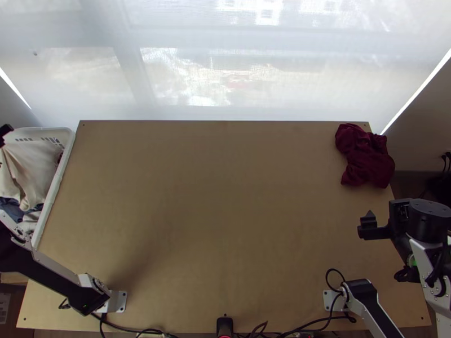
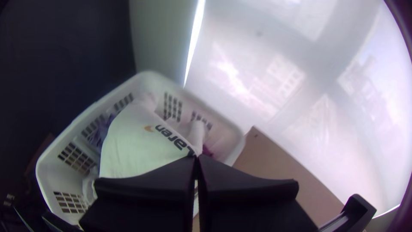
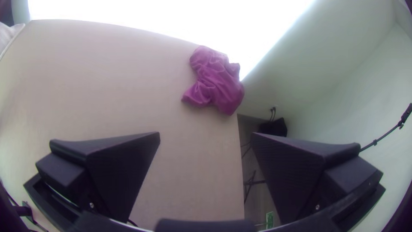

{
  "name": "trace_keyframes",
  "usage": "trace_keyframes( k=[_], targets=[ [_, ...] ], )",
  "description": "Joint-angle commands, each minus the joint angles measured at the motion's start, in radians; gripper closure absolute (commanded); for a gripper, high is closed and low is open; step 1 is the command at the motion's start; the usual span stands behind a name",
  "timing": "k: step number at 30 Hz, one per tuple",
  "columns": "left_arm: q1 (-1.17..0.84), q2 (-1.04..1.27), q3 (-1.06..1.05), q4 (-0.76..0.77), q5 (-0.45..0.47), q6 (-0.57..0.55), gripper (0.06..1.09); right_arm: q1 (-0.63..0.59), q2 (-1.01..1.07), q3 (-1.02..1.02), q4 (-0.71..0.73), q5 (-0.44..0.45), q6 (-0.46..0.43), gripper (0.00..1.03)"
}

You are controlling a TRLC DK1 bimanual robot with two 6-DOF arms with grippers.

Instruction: Fold the t-shirt

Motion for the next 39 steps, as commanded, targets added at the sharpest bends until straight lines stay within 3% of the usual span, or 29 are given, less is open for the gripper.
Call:
trace_keyframes(
  k=[1, 6, 13, 22, 29, 32, 34, 39],
  targets=[
    [-0.135, -0.200, 0.207, -0.024, 0.124, -0.002, 1.05, 0.002, -0.001, -0.004, 0.005, 0.000, 0.000, 0.05],
    [-0.241, -0.265, 0.327, -0.004, 0.132, -0.022, 1.05, 0.001, -0.015, -0.009, 0.004, 0.000, 0.000, 0.05],
    [-0.454, -0.380, 0.328, 0.105, 0.124, -0.025, 1.05, 0.001, -0.032, -0.010, -0.007, 0.000, 0.000, 0.05],
    [-0.907, -0.456, 0.327, 0.090, 0.068, -0.022, 1.05, -0.001, -0.079, -0.018, -0.041, 0.001, -0.005, 0.05],
    [-1.341, -0.432, 0.244, 0.034, -0.096, -0.034, 1.05, -0.004, -0.127, -0.023, -0.088, 0.003, -0.008, 0.05],
    [-1.470, -0.386, 0.246, 0.056, -0.116, -0.083, 1.05, -0.019, -0.134, -0.015, -0.097, 0.003, -0.008, 0.05],
    [-1.588, -0.343, 0.273, 0.073, -0.184, -0.086, 1.05, -0.029, -0.144, -0.012, -0.104, 0.003, -0.008, 0.05],
    [-1.747, -0.240, 0.341, 0.114, -0.238, -0.083, 1.05, -0.056, -0.177, -0.015, -0.127, 0.001, -0.008, 0.05]
  ],
)
